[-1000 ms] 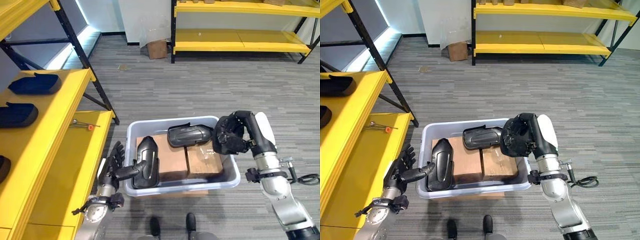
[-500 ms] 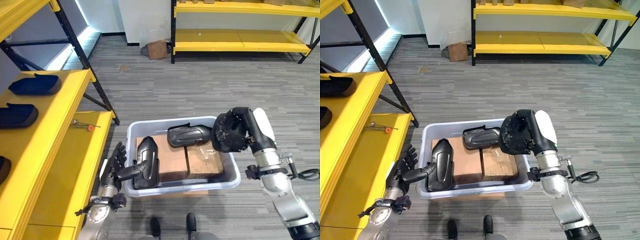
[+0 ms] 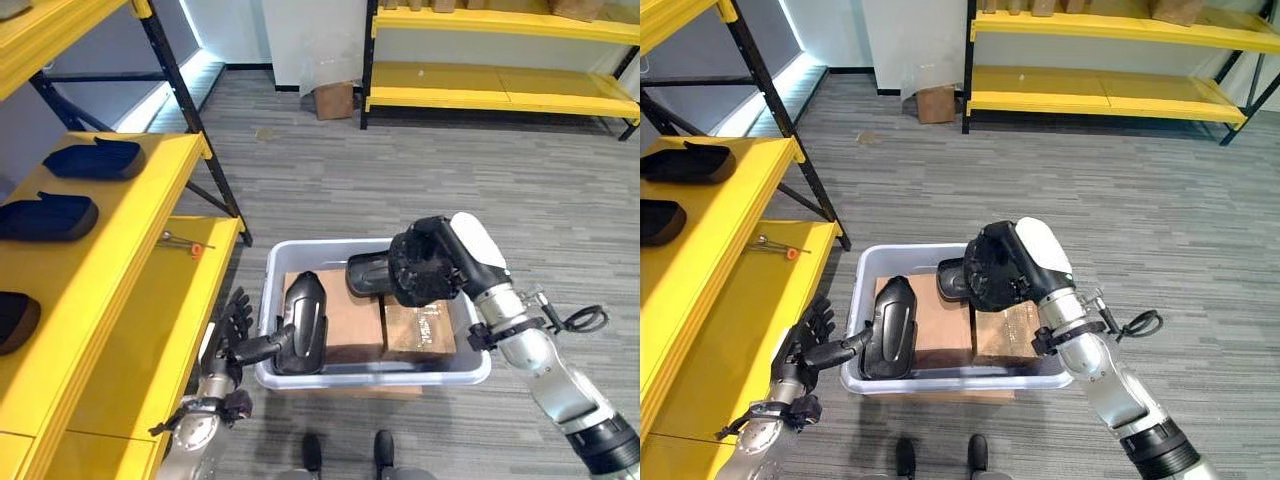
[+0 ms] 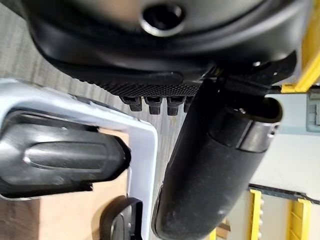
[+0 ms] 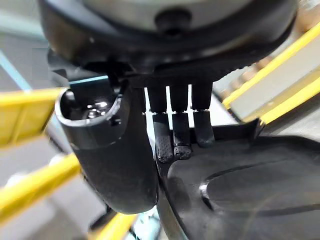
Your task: Move parts from the plastic box to the shelf.
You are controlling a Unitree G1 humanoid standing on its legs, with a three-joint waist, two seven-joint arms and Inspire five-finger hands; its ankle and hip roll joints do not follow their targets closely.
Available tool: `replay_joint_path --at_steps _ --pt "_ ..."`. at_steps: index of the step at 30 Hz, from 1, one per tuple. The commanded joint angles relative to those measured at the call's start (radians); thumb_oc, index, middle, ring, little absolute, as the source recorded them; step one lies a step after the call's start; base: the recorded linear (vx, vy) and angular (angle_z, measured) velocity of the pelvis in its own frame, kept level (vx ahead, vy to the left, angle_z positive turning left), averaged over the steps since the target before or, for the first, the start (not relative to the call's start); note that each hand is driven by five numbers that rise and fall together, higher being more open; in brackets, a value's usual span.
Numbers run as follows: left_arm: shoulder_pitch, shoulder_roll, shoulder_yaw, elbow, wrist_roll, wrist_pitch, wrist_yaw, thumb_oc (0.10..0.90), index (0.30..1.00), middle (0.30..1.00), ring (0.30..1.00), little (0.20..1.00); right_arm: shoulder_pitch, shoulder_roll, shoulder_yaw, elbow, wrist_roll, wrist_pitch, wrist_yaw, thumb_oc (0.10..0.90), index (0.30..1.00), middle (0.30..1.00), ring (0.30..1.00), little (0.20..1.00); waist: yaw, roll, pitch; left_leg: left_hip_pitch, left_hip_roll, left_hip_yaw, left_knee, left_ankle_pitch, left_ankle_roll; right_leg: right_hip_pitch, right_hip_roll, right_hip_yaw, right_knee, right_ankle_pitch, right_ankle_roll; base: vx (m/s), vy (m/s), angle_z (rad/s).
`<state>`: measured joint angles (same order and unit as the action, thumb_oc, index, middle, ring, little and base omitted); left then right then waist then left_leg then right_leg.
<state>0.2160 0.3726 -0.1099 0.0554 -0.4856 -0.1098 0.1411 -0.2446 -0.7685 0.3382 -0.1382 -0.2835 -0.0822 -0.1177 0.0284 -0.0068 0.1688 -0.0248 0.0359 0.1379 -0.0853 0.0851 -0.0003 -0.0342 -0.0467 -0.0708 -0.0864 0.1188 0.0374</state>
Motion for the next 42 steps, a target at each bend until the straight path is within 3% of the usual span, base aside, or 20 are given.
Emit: replay_joint_path --at_steps 1,9,14,18,24,31,42 --pt "-0.053 0.063 0.035 -0.037 0.005 -0.091 -0.019 0.9 1.0 1.0 1.0 1.0 -0.205 -0.04 0.005 0.04 -0.097 -0.066 -0.022 0.4 0.3 0.3 0.3 0.3 0.031 -0.043 -0.061 0.034 0.072 -0.034 -0.002 -0.026 -0.058 0.008 -0.055 -0.02 0.047 -0.055 0.065 -0.05 -0.012 0.17" --pt "-0.077 0.085 0.026 -0.04 0.005 -0.098 -0.025 0.9 1.0 1.0 1.0 1.0 -0.369 -0.116 0.247 0.198 -0.243 -0.051 0.085 0.4 0.3 0.3 0.3 0.3 0.065 -0.046 -0.01 -0.029 0.068 -0.069 -0.002 0.001 -0.066 -0.033 -0.059 -0.055 0.051 -0.048 0.064 -0.06 -0.02 0.16" --pt "-0.124 0.101 -0.006 -0.029 0.011 -0.117 -0.02 0.9 1.0 1.0 1.0 1.0 -0.526 -0.107 0.531 0.562 -0.443 -0.029 0.146 0.4 0.3 0.3 0.3 0.3 0.105 -0.038 0.07 -0.129 0.06 -0.111 -0.002 0.037 -0.075 -0.109 -0.067 -0.099 0.065 -0.038 0.064 -0.12 -0.026 0.33" --pt "-0.161 0.099 -0.022 -0.022 0.016 -0.132 -0.008 0.9 1.0 1.0 1.0 1.0 -0.554 -0.09 0.628 0.755 -0.571 -0.01 0.149 0.4 0.3 0.3 0.3 0.3 0.119 -0.026 0.105 -0.172 0.051 -0.128 -0.002 0.052 -0.079 -0.146 -0.072 -0.114 0.075 -0.036 0.064 -0.07 0.002 0.18" --pt "-0.2 0.075 -0.048 0.008 0.011 -0.135 0.008 0.9 1.0 1.0 1.0 1.0 -0.512 -0.075 0.641 0.889 -0.666 0.011 0.135 0.4 0.3 0.3 0.3 0.3 0.118 -0.018 0.124 -0.197 0.045 -0.137 -0.002 0.056 -0.079 -0.165 -0.078 -0.126 0.084 -0.037 0.064 -0.02 0.001 0.1" --pt "-0.223 0.071 -0.05 0.01 0.01 -0.144 0.023 0.9 1.0 1.0 1.0 1.0 -0.49 -0.093 0.629 0.914 -0.7 0.026 0.119 0.4 0.3 0.3 0.3 0.3 0.111 -0.018 0.127 -0.195 0.045 -0.133 -0.002 0.051 -0.08 -0.165 -0.078 -0.121 0.081 -0.036 0.064 0.0 0.0 0.0" --pt "-0.223 0.083 -0.048 0.005 0.011 -0.141 0.019 0.9 1.0 1.0 1.0 1.0 -0.551 -0.186 0.585 0.926 -0.73 0.076 0.05 0.4 0.3 0.3 0.3 0.3 0.085 -0.027 0.114 -0.176 0.05 -0.113 -0.002 0.039 -0.081 -0.16 -0.079 -0.105 0.069 -0.024 0.067 0.0 0.005 -0.01"
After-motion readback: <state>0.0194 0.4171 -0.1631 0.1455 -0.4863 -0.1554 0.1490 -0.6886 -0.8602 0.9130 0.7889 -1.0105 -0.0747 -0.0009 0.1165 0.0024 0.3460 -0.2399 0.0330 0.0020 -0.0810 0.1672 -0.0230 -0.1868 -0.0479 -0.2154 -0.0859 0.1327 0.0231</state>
